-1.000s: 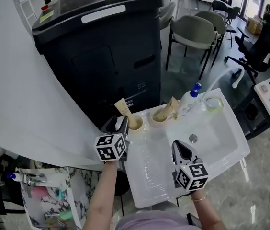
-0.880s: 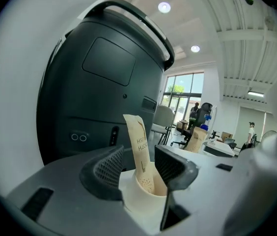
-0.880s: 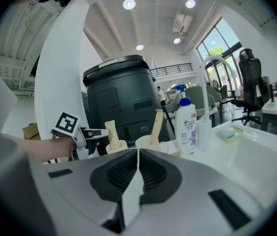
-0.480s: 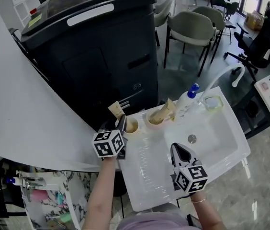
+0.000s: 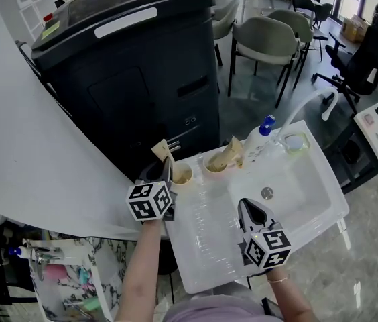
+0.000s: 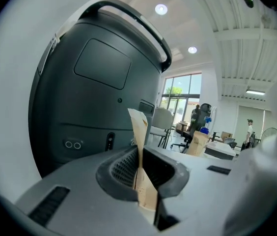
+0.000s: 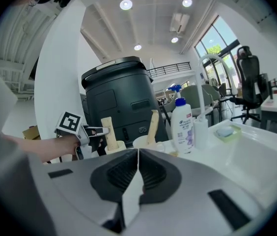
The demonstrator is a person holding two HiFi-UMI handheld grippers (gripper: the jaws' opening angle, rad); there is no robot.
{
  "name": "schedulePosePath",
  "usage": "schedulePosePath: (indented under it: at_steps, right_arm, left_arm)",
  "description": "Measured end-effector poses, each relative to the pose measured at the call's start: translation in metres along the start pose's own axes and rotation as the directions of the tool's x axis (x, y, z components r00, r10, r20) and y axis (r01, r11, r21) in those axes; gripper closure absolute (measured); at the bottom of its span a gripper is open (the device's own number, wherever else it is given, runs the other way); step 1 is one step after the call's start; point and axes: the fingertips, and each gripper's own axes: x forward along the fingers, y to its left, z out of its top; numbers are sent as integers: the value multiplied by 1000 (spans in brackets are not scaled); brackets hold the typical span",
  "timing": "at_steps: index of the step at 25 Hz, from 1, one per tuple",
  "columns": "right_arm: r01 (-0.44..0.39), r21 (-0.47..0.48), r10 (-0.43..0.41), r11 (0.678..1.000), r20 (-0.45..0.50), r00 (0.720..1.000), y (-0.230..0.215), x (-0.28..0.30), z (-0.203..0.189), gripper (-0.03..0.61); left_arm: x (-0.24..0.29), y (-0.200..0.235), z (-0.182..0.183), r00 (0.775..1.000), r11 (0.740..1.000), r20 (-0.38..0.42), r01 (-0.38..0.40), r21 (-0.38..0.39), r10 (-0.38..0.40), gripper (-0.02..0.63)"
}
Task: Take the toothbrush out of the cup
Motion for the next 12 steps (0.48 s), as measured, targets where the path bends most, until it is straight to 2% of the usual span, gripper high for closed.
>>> schedulePosePath:
  at_steps: [5,12]
  right_arm:
    - [5,-6,-5,1000,20,1000,5,-10,5,569]
    - [7,4,-7,1000,63,998,17,-35,12,569]
  left_arm:
    - [-17,-11,28,996,999,84,25,28,-27,598]
    - [-54,-37,70,977,993,197,57,106,-77,603]
